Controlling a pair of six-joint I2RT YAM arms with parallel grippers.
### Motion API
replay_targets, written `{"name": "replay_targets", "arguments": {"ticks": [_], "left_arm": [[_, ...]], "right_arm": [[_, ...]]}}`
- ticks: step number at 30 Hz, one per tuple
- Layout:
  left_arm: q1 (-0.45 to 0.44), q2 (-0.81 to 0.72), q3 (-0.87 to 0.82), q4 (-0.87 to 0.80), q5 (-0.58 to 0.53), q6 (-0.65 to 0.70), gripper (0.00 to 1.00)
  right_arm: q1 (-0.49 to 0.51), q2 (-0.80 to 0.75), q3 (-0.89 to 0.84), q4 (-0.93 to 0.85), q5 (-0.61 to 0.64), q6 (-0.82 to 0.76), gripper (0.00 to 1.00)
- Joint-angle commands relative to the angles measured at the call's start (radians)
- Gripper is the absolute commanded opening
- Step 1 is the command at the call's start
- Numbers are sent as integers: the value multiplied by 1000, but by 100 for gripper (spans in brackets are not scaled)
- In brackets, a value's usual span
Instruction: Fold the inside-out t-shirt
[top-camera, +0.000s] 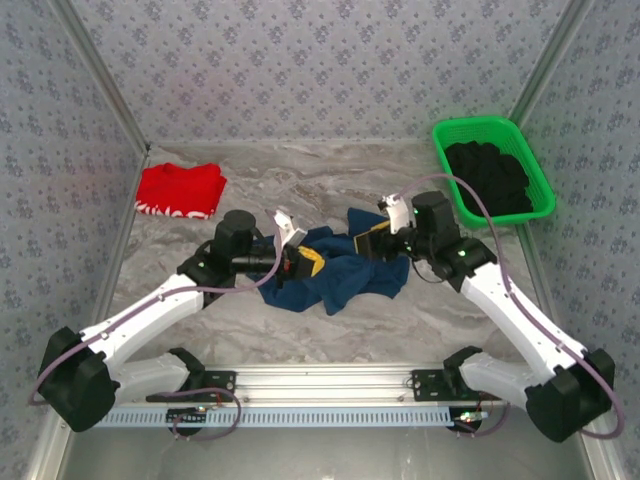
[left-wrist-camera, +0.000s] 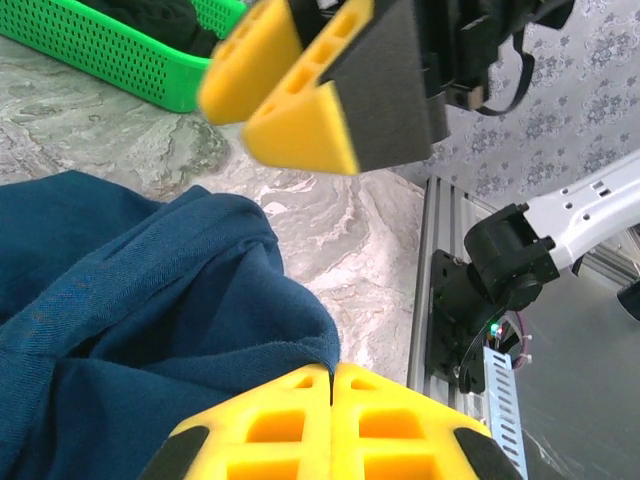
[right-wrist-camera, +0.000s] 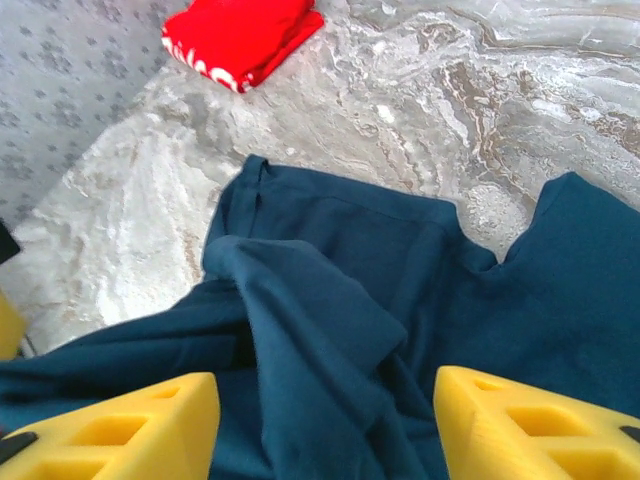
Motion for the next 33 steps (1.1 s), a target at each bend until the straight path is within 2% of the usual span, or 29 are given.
{"name": "replay_targets", "arguments": {"ticks": [1,6,8,12,14,17,21,23,27,30,33], "left_arm": [[-9,4,23,-14,9,33,0],[-14,10,27,-27,1,38,0],[-17,6,25,-31,-2,39,0],[-35,-3,-1,-50,-34,41,0],[-47,-5,-33,-57,-63,39,0],[-65,12,-81,-64,-100,38,0],[-70,52,-76,-96,-112,64,0],[-70,64,-56,-100,-97,72,6],[-70,60,-24,-73,-78,59,36],[-65,27,-22,-51,-83,38,44],[-53,-9,-16,-38,-199,-18,48]], "right_arm": [[44,71,48,-58,50,-30,66],[78,195,102,-104,40,-38,67],[85,229,110,-122,50,-38,63],[55,241,117,-93,-51,26,17],[4,214,98,10,-167,117,1],[-67,160,35,262,-322,316,0],[-91,144,-16,488,-410,480,0],[-96,149,-45,593,-437,563,0],[-96,160,-87,699,-469,616,0],[-99,162,-105,722,-504,618,0],[-100,148,-111,719,-518,598,0]]}}
